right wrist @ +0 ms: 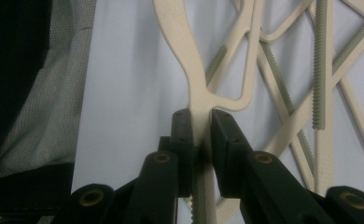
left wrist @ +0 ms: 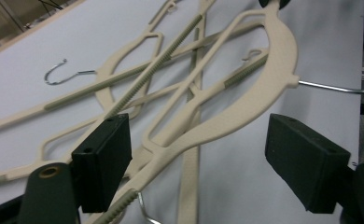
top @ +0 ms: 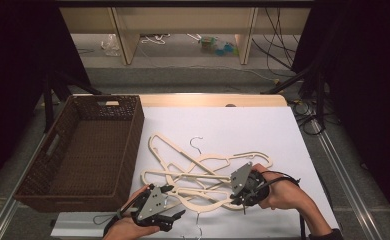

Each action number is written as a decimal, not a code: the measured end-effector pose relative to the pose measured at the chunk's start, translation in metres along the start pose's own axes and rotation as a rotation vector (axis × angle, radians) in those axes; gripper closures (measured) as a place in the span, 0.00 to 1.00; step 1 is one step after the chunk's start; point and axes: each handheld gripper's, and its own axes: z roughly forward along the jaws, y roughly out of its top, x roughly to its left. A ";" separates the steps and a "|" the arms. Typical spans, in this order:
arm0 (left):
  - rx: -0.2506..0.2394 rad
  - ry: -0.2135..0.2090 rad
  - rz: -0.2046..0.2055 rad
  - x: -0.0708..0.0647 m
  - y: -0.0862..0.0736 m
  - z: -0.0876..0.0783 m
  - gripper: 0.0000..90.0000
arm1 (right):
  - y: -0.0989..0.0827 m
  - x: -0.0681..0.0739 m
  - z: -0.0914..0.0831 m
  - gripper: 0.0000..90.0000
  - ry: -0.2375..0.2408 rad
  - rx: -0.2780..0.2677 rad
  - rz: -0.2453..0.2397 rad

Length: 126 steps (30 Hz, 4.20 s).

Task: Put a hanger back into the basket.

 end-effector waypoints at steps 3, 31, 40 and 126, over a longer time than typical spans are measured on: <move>0.018 -0.009 0.034 -0.001 0.000 0.006 0.26 | 0.000 0.001 -0.002 0.89 0.000 0.001 -0.003; 0.053 -0.068 0.220 -0.009 0.006 0.036 0.39 | -0.001 0.002 -0.006 0.90 0.010 -0.008 -0.002; 0.051 -0.096 0.275 -0.013 0.011 0.038 0.58 | -0.003 0.001 -0.007 0.89 0.017 -0.017 0.006; -0.028 0.033 -0.335 0.122 0.147 -0.106 0.95 | -0.036 0.013 -0.036 0.32 -0.277 -0.302 0.420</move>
